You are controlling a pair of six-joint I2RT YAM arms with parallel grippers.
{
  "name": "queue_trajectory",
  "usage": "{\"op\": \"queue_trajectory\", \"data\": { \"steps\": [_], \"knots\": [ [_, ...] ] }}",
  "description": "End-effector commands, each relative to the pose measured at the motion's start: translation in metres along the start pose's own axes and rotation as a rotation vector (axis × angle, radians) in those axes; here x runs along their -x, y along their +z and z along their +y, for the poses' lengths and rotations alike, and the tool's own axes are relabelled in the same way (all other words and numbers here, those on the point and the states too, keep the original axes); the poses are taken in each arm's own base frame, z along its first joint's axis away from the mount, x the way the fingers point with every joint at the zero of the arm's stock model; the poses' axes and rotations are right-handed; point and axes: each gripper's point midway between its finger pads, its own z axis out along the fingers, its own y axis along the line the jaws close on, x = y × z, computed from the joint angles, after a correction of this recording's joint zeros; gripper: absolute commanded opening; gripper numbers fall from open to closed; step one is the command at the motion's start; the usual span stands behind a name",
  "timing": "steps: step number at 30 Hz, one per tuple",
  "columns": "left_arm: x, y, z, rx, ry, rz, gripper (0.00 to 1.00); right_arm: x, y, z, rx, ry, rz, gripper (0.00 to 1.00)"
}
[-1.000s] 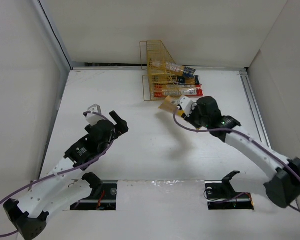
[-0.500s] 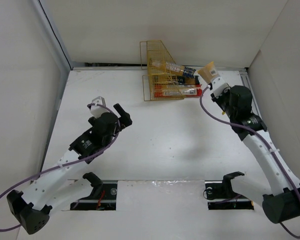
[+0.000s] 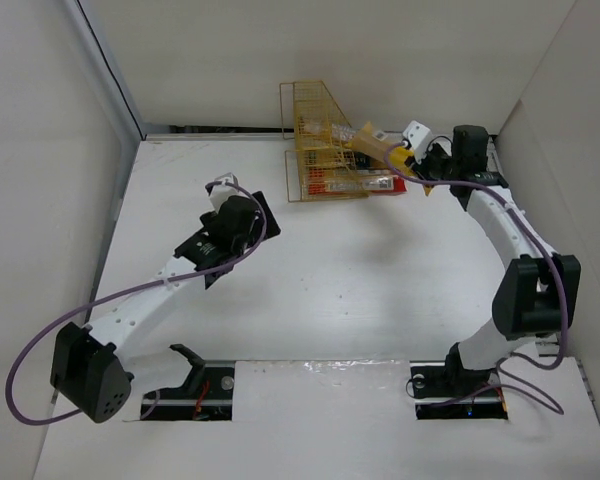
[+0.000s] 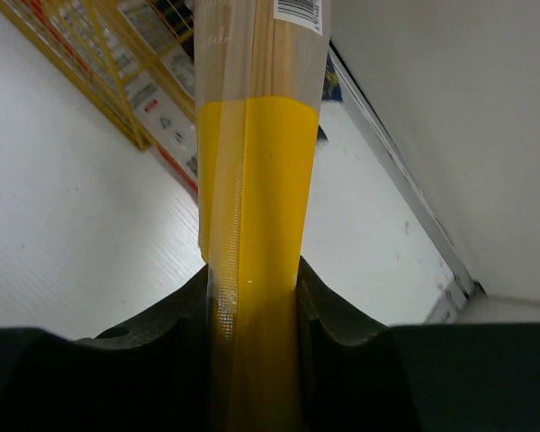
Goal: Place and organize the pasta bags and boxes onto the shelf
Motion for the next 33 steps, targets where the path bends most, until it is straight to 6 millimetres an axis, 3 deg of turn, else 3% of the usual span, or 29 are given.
{"op": "queue_trajectory", "data": {
  "steps": [1,5,6,7,10,14,16,22,24,33],
  "knots": [
    [0.018,0.000,-0.016,-0.046,0.000,-0.030,1.00,0.114,-0.016,-0.050,-0.069,-0.221,-0.403,0.00],
    [0.019,0.003,-0.015,-0.052,0.011,-0.035,1.00,0.106,0.019,-0.032,0.057,-0.280,-0.453,0.00],
    [0.023,0.001,-0.017,-0.063,0.012,-0.049,1.00,0.105,0.022,-0.033,0.076,-0.292,-0.472,0.00],
    [0.021,0.003,-0.012,-0.050,0.010,-0.047,1.00,0.110,0.025,-0.021,0.143,-0.298,-0.530,0.00],
    [0.028,0.001,-0.004,-0.043,-0.009,-0.060,1.00,0.094,0.040,-0.024,0.228,-0.291,-0.574,0.00],
    [0.032,0.000,0.003,-0.035,-0.016,-0.070,1.00,0.091,0.056,-0.006,0.396,-0.271,-0.686,0.00],
    [0.033,0.000,0.008,-0.027,-0.021,-0.074,1.00,0.084,0.068,-0.005,0.425,-0.274,-0.675,0.00],
    [0.035,0.004,0.012,-0.019,-0.012,-0.076,1.00,0.082,0.102,0.025,0.508,-0.393,-0.557,0.00],
    [0.031,0.008,0.011,-0.019,-0.007,-0.059,1.00,0.072,0.112,0.034,0.559,-0.426,-0.521,0.00],
    [0.022,0.025,0.003,-0.028,0.013,-0.019,1.00,0.044,0.142,0.042,0.600,-0.423,-0.476,0.00]
  ]
}}
